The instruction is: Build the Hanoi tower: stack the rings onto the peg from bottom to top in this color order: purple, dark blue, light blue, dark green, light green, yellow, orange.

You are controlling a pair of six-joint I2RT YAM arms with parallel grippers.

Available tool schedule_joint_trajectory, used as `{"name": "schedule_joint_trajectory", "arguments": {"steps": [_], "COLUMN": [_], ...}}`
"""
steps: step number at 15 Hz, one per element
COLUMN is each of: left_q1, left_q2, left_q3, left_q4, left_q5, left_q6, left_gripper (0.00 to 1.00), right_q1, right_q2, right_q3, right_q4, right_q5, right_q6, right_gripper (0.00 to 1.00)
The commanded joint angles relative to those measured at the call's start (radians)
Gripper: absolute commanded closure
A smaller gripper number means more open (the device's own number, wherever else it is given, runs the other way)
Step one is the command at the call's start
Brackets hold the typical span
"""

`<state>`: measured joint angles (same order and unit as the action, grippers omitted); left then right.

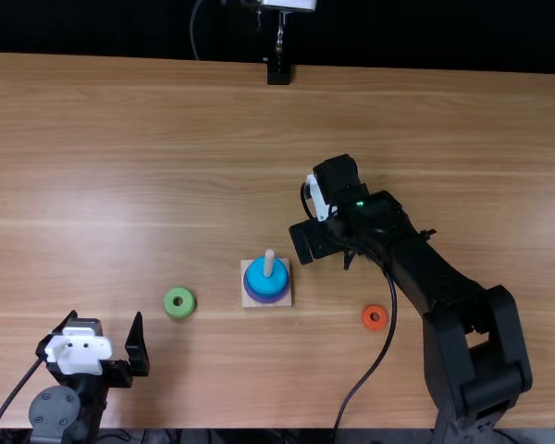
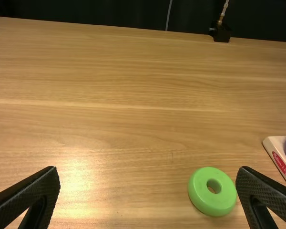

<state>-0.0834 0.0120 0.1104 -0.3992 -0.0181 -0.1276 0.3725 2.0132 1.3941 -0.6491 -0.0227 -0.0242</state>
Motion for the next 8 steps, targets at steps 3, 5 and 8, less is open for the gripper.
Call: {"name": "schedule_joint_trajectory", "arguments": {"steps": [3,5,8], "left_q1": [0.004,0.004,0.004], "left_q2": [-0.012,-0.012,-0.012], "left_q3": [-0.110,-0.110,-0.110], "left_q4": [-0.076,-0.076,-0.078], "left_q5": [0.009,0.009,0.009], "left_q6": [0.012,0.012,0.012], "left_gripper": [0.00,0.00,0.00], "right_q1": [0.009,0.011,0.011], "right_q2": [0.024,0.032,0.047], "right_q3": [0.028,0.028,0.026], "right_q4": [0.009,0.009,0.009], "right_q5": [0.001,0.001,0.001], "right_q6": [0.008,0.008,0.006], "right_gripper": [0.00,0.00,0.05]}}
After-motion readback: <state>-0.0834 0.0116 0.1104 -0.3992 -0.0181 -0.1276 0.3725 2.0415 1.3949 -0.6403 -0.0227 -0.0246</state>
